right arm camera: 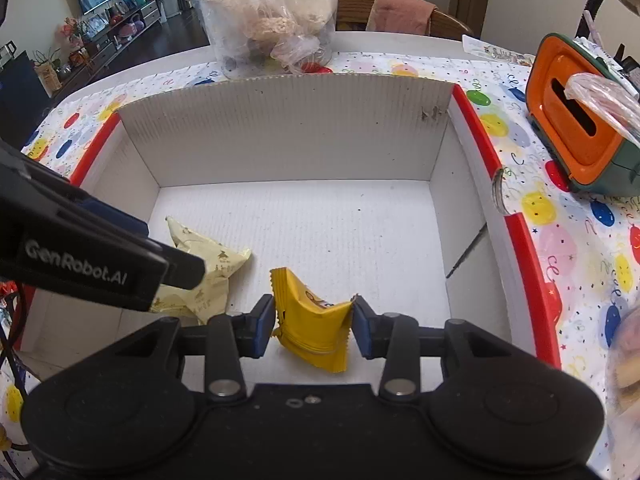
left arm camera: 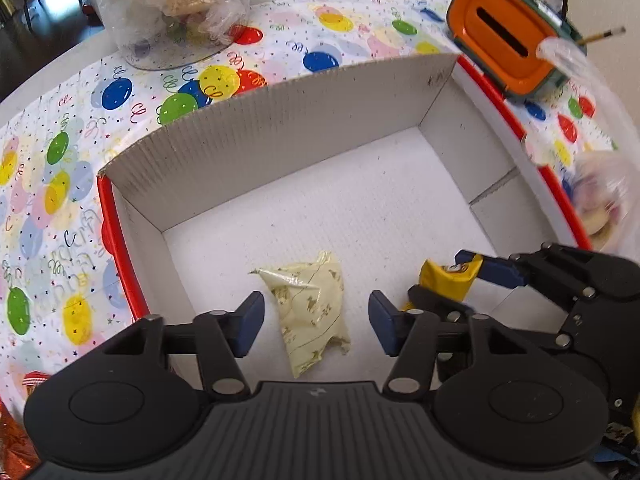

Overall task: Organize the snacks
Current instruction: 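Carry both snacks into the red box and open both tools, then withdraw both tools from the box back over the snack pile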

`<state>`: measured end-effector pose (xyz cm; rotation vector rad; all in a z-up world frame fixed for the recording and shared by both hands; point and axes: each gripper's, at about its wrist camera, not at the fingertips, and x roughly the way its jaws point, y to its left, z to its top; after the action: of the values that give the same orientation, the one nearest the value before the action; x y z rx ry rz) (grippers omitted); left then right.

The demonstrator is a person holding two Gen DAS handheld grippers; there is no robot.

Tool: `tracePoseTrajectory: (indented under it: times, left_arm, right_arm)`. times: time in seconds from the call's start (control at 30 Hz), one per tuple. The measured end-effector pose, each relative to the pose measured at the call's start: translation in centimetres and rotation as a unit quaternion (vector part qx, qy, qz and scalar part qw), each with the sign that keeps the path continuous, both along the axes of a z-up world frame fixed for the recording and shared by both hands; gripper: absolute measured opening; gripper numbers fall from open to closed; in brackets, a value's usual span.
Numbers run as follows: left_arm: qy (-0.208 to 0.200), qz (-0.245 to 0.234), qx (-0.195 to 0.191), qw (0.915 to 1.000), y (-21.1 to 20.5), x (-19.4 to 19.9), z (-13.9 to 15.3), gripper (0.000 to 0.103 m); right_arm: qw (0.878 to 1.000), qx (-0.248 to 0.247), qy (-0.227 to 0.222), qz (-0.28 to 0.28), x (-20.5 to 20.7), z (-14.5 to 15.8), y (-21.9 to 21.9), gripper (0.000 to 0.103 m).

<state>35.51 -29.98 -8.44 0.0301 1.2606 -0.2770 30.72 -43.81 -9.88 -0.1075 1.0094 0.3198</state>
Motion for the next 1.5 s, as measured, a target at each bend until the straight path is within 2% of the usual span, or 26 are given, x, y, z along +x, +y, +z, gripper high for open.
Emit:
tracePoseTrajectory:
  times: [0.13, 0.2, 0.27, 0.47, 0.63, 0.8, 0.87, 0.97, 1.27, 1.5]
  left_arm:
    - [-0.002, 0.015, -0.018, 0.9997, 0.8, 0.0, 0.4, 0.064]
    - [-0.008, 0.023, -0.029, 0.9993, 1.4, -0.3, 0.7, 0.064]
    - [-0.014, 0.031, -0.038, 0.9987, 1.9, -0.6, 1.2, 0.065]
    - [-0.048, 0.052, -0.057, 0.9959, 3.3, -2.4, 3.0, 0.068]
    - [-0.093, 0.062, -0.057, 0.992, 4.2, -4.4, 5.1, 0.073]
    - [-0.136, 0.076, -0.057, 0.9861, 5.7, -6.8, 6.9, 0.075]
    - [-0.152, 0.083, -0.054, 0.9834, 6.6, -7.8, 7.4, 0.08]
    - [-0.174, 0.09, -0.052, 0.9794, 8.0, -9.4, 8.1, 0.081]
    - [-0.194, 0.12, -0.055, 0.9721, 13.7, -13.9, 9.1, 0.084]
    - [-0.205, 0.136, -0.066, 0.967, 19.1, -17.7, 9.5, 0.086]
  right_arm:
    - [1.0, 0.006, -0.002, 0.003, -0.1, 0.3, -0.1, 0.049]
    - [1.0, 0.011, -0.007, 0.002, -0.3, 0.7, -0.2, 0.052]
    - [1.0, 0.018, -0.015, 0.005, -0.7, 1.2, -0.4, 0.061]
    - [0.998, 0.037, -0.043, 0.016, -1.9, 3.3, -0.4, 0.074]
    - [0.995, 0.055, -0.073, 0.028, -3.0, 5.3, 0.1, 0.084]
    - [0.993, 0.066, -0.094, 0.034, -4.1, 6.7, 1.2, 0.09]
    - [0.991, 0.073, -0.102, 0.039, -4.6, 7.3, 1.7, 0.092]
    - [0.989, 0.083, -0.118, 0.044, -5.7, 8.1, 2.7, 0.097]
    - [0.985, 0.103, -0.135, 0.032, -9.2, 9.6, 7.0, 0.102]
    - [0.984, 0.105, -0.139, 0.034, -12.5, 9.9, 11.6, 0.103]
